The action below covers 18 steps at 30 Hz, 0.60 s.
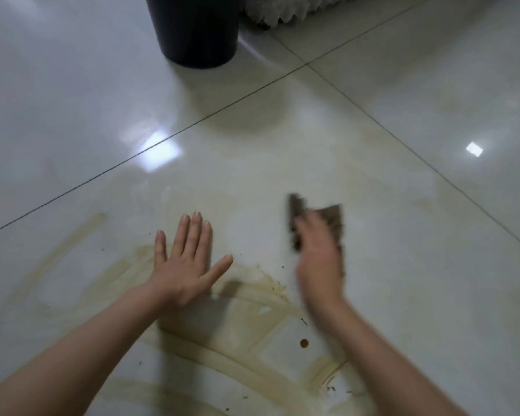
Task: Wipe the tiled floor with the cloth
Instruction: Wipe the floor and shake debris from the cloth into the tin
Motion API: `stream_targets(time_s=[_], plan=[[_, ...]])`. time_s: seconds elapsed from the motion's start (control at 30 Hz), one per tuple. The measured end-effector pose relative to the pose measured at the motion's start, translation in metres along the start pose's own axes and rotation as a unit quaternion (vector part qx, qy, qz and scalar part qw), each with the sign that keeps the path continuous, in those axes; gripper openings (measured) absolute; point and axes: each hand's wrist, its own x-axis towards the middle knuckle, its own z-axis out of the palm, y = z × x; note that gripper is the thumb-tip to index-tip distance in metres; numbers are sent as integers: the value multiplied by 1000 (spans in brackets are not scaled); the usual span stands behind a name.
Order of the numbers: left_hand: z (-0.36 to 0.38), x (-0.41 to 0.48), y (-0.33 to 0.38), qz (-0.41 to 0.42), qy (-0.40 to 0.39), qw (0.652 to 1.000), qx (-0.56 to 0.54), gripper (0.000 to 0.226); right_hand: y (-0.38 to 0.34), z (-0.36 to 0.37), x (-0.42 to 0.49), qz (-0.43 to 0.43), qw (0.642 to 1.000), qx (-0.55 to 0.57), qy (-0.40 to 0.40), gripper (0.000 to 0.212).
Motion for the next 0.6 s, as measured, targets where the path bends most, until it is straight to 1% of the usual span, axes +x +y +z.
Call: stream_targets(time_s=[0.03, 0.07, 0.13, 0.17, 0.2, 0.23, 0.3, 0.33, 0.37, 0.4, 0.43, 0.47, 0.5, 0.53, 0.57, 0.6], plan=[[-1, -1, 0, -4, -2, 1000, -6, 88, -25, 11, -19, -43, 999, 8, -21, 50], [-2, -2, 1, -8, -8, 1000, -12, 90, -45, 17, -38, -86, 994, 24, -62, 53], [-3, -4, 4, -10, -11, 1000, -23, 93, -63, 13, -52, -160, 969, 70, -177, 55], [-3, -4, 3, -10, -6, 1000, -28, 90, -64, 5, -41, -172, 956, 102, -217, 51], [-3, -4, 3, -14, -1, 999, -37, 84, -63, -6, -21, -159, 949, 129, -239, 45], [-4, -4, 3, -16, 3, 998, -55, 76, -60, -16, 2, -122, 955, 139, -231, 41], [-7, -8, 2, 10, 22, 993, -115, 68, -50, -29, 56, -13, 984, 108, -138, 37], [-10, -13, -2, 36, 48, 986, -154, 65, -44, -29, 79, 15, 990, 80, -111, 37], [-12, -20, -11, 66, 85, 977, -186, 62, -41, -23, 97, 24, 992, 53, -111, 39], [-14, -29, -24, 91, 121, 970, -188, 59, -40, -14, 110, 25, 993, 23, -116, 40], [-16, -39, -41, 104, 158, 969, -156, 58, -45, 1, 117, 27, 994, 0, -108, 41], [-15, -49, -60, 98, 195, 969, -112, 60, -57, 18, 119, 15, 995, -25, -94, 43], [-13, -62, -80, 68, 226, 969, -74, 62, -74, 37, 118, -10, 996, -44, -78, 45], [-13, -73, -99, 23, 240, 969, -44, 64, -96, 57, 113, -45, 995, -55, -66, 46], [-11, -83, -118, -24, 240, 970, -21, 66, -120, 75, 107, -86, 993, -58, -58, 47], [-9, -90, -134, -67, 231, 971, -4, 68, -146, 91, 96, -109, 991, -48, -55, 48]])
